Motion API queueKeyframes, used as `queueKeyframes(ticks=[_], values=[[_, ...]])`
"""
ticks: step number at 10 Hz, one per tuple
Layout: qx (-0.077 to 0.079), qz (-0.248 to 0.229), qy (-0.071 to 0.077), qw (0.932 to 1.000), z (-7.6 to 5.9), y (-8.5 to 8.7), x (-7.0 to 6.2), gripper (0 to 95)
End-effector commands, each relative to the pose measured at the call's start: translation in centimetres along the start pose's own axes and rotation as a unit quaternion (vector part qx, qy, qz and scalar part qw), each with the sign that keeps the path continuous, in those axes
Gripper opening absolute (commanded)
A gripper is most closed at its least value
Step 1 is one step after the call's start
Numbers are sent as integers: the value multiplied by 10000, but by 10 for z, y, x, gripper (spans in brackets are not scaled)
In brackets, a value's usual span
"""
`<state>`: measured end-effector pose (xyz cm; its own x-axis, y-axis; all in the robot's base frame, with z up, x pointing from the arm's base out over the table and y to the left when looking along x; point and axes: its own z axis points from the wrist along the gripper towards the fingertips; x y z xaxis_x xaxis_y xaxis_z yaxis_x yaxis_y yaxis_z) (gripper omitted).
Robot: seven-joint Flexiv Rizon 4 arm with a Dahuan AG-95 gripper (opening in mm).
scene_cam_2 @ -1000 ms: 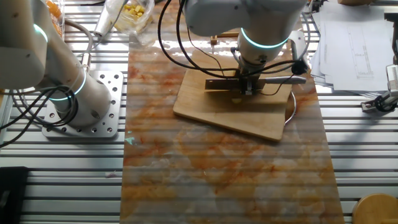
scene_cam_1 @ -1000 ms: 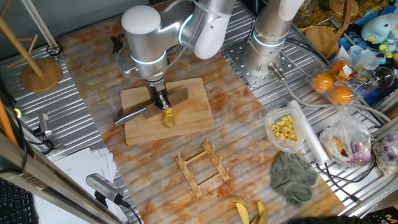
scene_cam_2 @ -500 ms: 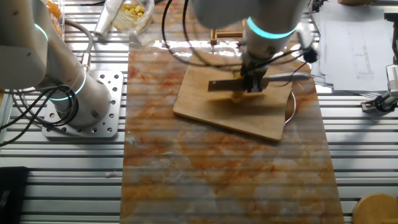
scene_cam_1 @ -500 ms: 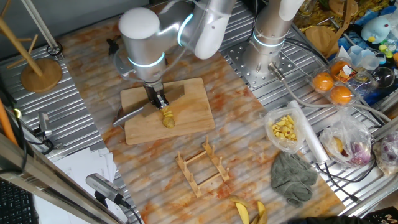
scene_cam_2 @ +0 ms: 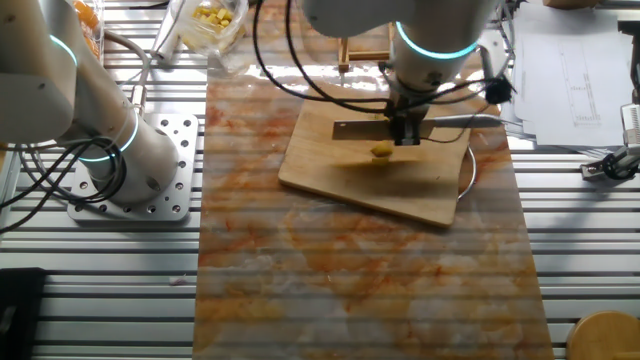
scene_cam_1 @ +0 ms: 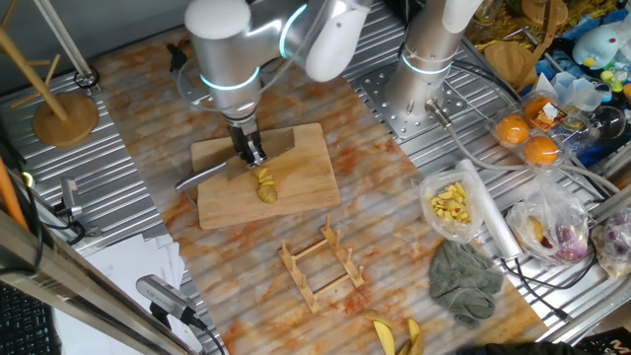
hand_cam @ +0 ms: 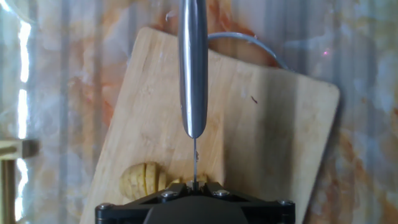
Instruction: Chop the potatoes
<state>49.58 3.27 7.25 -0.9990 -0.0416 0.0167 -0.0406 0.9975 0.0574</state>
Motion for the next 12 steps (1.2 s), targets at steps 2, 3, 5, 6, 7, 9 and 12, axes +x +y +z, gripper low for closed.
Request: queueKeyframes(ticks=[2,3,5,6,7,9,12], values=[[-7,-23,-37,10000,6,1,4,0],[-3,-26,-44,10000,9,1,6,0],[4,-48,-53,10000,12,1,9,0],[9,-45,-54,10000,13,0,10,0],[14,-43,-57,10000,14,1,10,0],[20,-38,-84,10000,18,1,10,0],[80,-13,-141,9999,29,3,9,0]])
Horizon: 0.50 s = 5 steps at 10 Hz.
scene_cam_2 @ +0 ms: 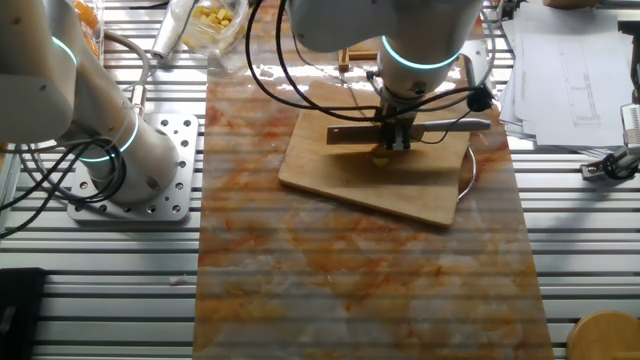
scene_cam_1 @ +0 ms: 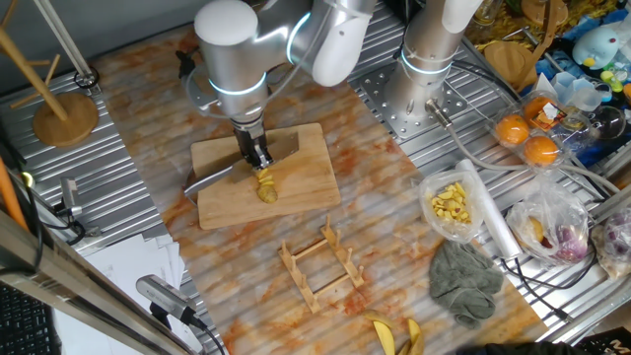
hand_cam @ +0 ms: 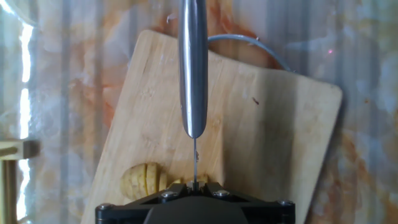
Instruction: Chop the potatoes
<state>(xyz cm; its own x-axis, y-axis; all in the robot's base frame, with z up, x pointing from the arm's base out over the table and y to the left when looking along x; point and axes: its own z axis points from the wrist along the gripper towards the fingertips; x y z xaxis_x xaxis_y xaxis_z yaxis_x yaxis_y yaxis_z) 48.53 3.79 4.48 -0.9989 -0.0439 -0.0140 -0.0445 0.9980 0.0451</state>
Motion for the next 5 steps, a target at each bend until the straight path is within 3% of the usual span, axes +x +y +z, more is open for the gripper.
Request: queueKeyframes(ticks=[1,3,5], values=[[44,3,-40,10000,7,-2,-2,0],[47,-12,-85,10000,14,-3,-2,0],[-108,45,-68,9999,4,-1,-2,0]])
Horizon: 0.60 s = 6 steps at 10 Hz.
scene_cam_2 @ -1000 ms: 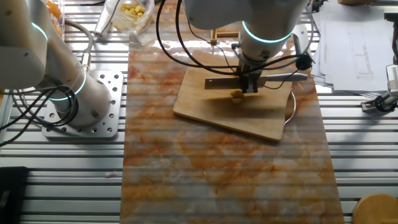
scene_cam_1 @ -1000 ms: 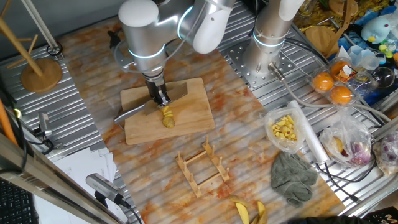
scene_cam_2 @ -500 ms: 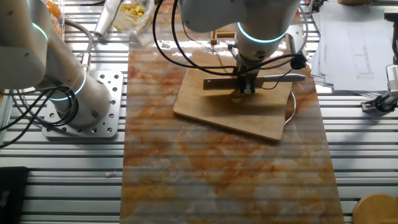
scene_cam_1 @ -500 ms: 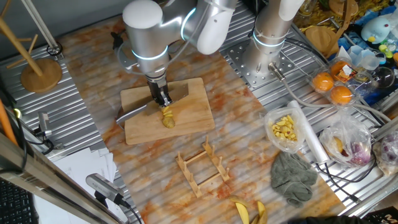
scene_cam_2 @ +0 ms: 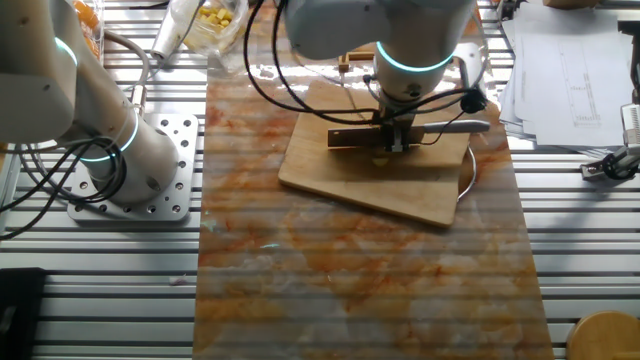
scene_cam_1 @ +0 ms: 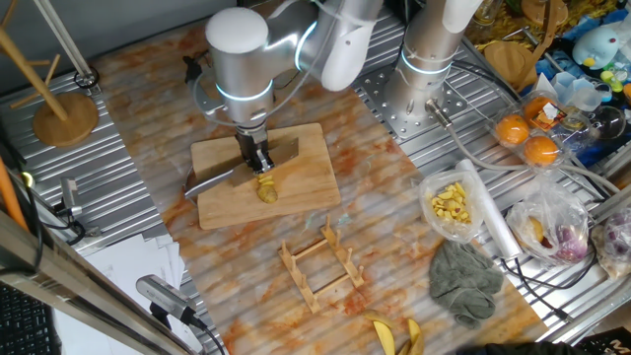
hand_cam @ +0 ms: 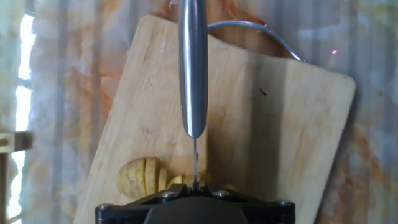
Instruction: Chop the potatoes
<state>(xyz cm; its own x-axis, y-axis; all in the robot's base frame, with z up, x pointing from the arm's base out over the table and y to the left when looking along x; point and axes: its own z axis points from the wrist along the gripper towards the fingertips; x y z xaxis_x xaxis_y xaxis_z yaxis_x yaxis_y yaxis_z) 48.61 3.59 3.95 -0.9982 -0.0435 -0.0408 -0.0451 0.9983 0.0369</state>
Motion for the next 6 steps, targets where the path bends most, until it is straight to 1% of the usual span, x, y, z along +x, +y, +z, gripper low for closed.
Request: queueKeyframes(ticks=[1,2,3,6], values=[[-178,71,138,9997,-12,4,-3,0],[-140,65,203,9997,-20,6,-5,0],[-152,56,221,9996,-23,7,-5,0],[-167,60,218,9996,-24,7,-5,0]])
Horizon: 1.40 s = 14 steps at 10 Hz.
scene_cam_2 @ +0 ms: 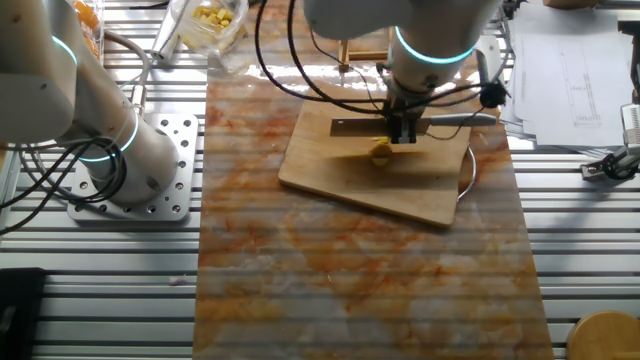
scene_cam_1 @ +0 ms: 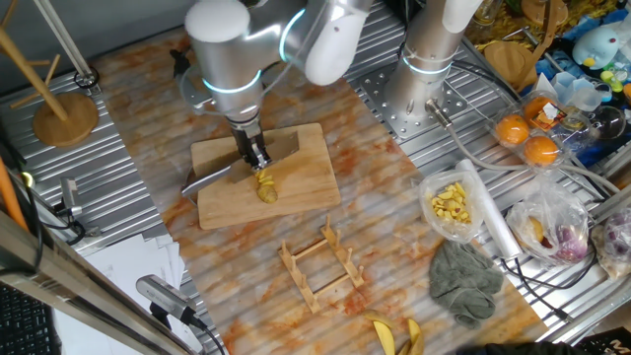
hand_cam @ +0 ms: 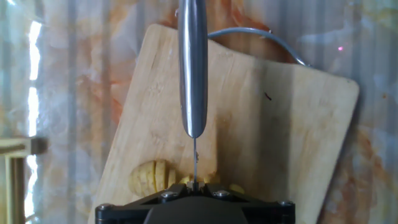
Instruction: Chop the potatoes
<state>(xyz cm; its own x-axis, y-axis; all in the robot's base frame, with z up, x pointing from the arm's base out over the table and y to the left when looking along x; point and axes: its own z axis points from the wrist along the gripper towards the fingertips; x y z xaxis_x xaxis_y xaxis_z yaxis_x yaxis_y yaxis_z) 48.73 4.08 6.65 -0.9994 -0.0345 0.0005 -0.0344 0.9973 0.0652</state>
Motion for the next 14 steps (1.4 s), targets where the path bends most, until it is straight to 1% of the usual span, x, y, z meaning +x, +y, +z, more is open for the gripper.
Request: queueKeyframes(ticks=[1,3,4,6,8,14], values=[[-29,-4,10,10000,4,1,-2,0],[-11,-3,16,10000,5,0,-1,0],[66,-36,22,10000,4,-1,1,0],[88,-95,22,9999,4,-6,4,0],[81,-132,6,9999,5,-10,5,0],[61,-99,-3,9999,13,-12,3,0]])
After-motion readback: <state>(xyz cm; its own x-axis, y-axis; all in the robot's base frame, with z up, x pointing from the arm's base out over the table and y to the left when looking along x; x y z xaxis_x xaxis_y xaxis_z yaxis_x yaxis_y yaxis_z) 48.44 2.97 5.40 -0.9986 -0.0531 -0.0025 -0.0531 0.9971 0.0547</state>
